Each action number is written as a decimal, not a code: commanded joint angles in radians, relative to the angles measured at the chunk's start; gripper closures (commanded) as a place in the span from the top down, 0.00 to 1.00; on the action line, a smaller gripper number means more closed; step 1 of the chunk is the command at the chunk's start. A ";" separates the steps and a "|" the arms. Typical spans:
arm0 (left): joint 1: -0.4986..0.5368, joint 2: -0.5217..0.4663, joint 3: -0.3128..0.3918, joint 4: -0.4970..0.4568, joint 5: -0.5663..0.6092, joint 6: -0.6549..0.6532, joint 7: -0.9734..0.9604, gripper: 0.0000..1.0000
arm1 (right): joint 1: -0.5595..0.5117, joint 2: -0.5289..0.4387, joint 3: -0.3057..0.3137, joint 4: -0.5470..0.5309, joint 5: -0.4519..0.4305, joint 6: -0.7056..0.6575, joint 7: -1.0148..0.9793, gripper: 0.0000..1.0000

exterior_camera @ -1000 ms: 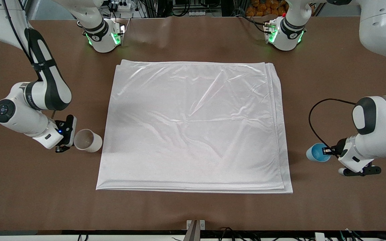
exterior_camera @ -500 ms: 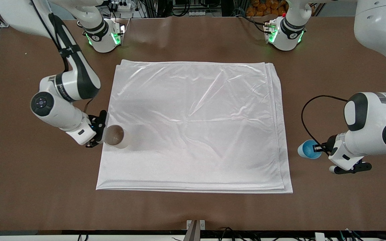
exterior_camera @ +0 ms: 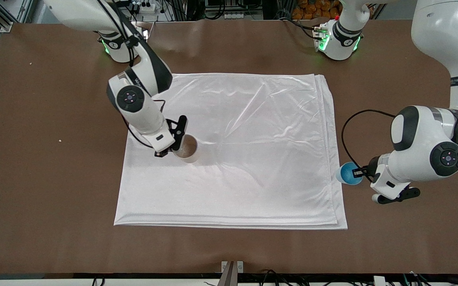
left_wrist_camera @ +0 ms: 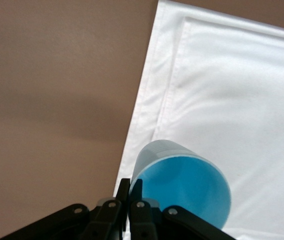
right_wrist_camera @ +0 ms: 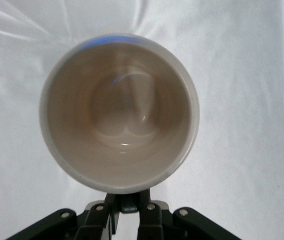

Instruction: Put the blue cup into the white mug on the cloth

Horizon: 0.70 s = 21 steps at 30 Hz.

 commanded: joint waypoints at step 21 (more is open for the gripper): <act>-0.127 -0.032 -0.128 -0.008 0.011 -0.105 -0.386 0.00 | 0.195 0.232 -0.027 0.133 -0.244 0.152 0.291 0.00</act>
